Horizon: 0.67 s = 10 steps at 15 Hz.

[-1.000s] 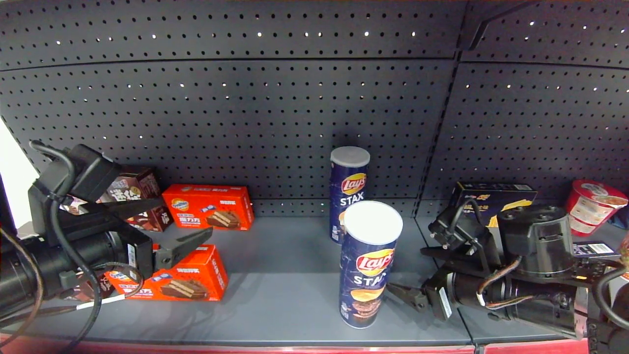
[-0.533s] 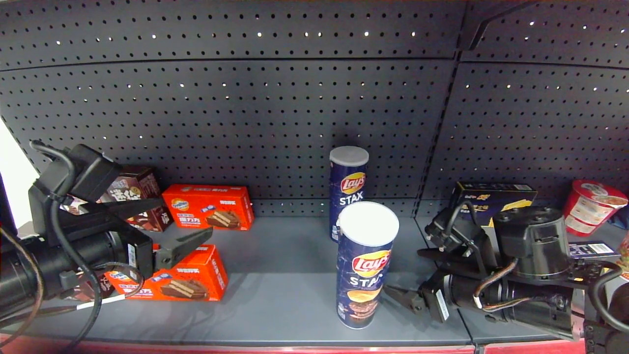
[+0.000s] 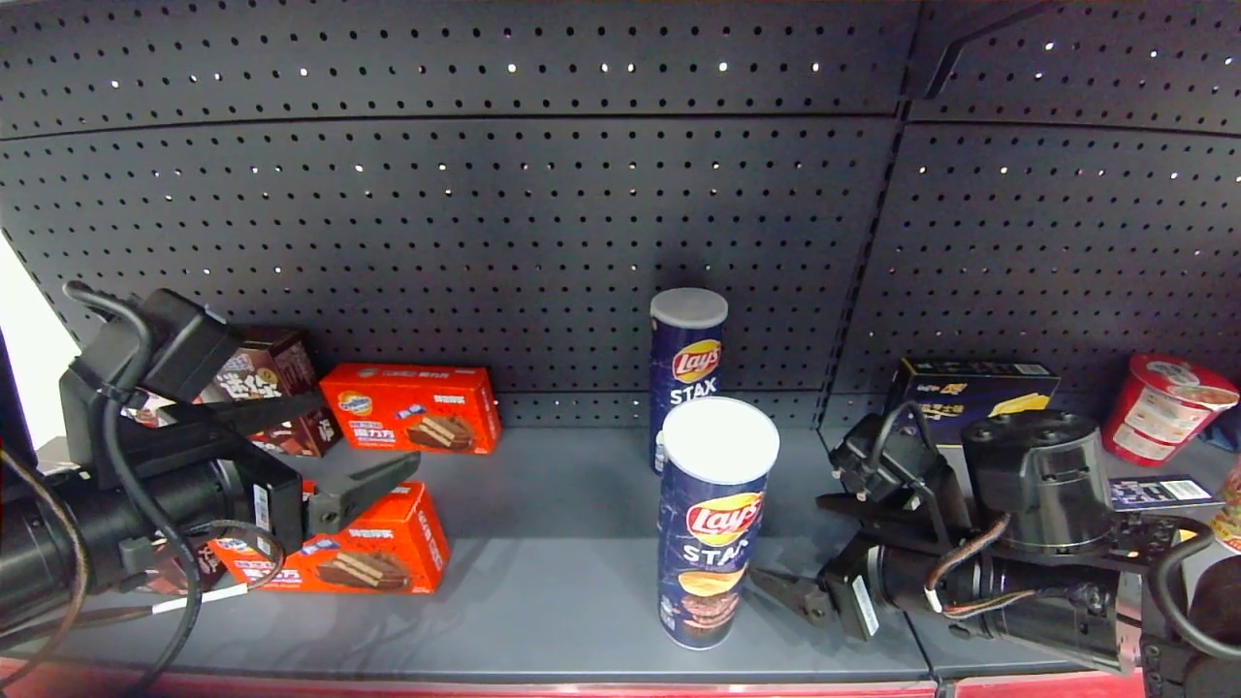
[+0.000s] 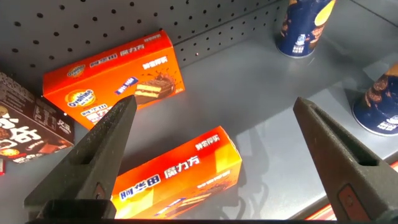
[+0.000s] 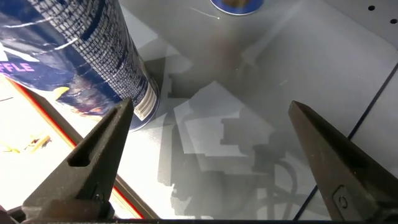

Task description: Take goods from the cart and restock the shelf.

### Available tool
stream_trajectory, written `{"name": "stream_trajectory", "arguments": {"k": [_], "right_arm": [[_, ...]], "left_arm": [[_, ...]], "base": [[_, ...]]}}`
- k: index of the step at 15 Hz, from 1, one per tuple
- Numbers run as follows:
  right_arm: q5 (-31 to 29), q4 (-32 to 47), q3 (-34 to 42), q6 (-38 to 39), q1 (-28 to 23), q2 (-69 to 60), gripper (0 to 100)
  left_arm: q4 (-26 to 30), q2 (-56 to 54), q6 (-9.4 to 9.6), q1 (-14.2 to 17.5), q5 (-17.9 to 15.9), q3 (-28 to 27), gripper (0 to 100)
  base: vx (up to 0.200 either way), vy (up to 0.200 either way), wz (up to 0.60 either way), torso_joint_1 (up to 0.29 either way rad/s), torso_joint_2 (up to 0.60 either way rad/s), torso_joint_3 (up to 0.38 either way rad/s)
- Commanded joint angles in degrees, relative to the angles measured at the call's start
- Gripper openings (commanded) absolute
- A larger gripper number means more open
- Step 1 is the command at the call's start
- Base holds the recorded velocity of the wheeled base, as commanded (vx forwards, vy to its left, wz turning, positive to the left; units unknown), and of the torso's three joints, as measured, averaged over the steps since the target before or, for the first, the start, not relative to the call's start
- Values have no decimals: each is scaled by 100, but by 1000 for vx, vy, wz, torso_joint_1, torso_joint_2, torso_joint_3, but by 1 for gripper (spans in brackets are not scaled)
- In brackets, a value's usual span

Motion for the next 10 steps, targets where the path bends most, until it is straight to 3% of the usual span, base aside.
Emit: {"name": "stream_trajectory", "arguments": {"k": [1,10], "right_arm": [[-7,-3,-11,-2,16,36,100],[-7,-3,-81,-2,59,89,100]], "left_arm": [[-4,1,-1,-1,1,29,100],[-4,1,-19,8,1,47,100]], "base": [[0,0,0,0,0,0],[0,0,0,0,0,0]]}}
